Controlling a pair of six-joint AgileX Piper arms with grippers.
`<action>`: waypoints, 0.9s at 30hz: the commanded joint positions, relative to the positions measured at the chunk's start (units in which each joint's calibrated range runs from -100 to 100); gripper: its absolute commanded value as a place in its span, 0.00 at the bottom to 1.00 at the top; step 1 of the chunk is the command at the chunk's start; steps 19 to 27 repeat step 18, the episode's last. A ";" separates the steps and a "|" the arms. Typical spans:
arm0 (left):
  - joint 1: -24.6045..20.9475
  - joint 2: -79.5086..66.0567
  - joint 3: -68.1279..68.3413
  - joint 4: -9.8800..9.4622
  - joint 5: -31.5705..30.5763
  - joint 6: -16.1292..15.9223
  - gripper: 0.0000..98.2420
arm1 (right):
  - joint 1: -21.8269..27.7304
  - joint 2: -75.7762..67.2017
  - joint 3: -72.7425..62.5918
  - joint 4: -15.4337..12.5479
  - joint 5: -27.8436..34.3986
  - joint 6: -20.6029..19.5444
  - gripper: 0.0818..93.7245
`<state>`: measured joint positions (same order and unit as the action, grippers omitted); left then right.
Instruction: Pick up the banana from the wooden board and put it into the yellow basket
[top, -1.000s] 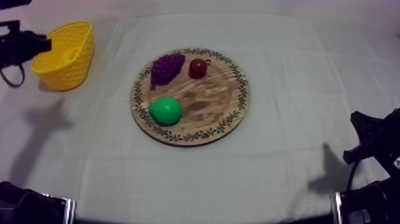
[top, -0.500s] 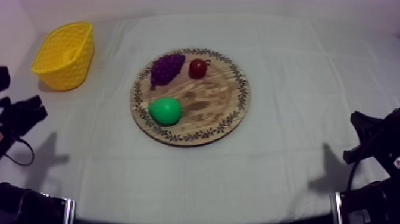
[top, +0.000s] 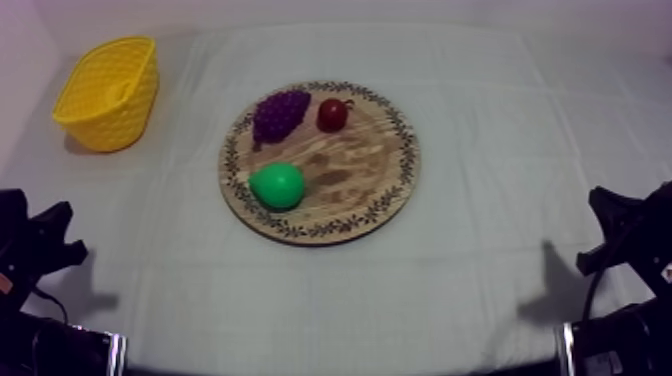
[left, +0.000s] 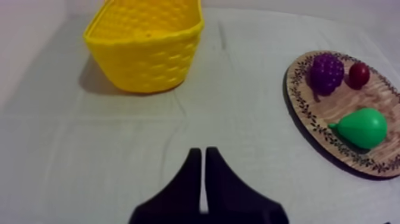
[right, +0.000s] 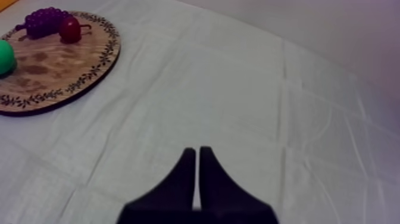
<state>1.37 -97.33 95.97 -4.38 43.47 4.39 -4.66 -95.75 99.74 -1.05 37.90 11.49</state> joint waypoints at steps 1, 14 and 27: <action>-0.02 -1.80 -0.03 0.33 0.94 -1.33 0.05 | -0.01 -0.01 0.04 0.00 0.00 0.02 0.00; -0.03 -2.40 0.02 0.83 1.49 -1.82 0.00 | -0.01 -0.01 0.04 0.00 0.00 -0.01 0.00; -0.03 -2.41 0.02 0.83 1.49 -1.83 0.00 | -0.01 -0.01 0.04 0.00 0.00 0.05 0.00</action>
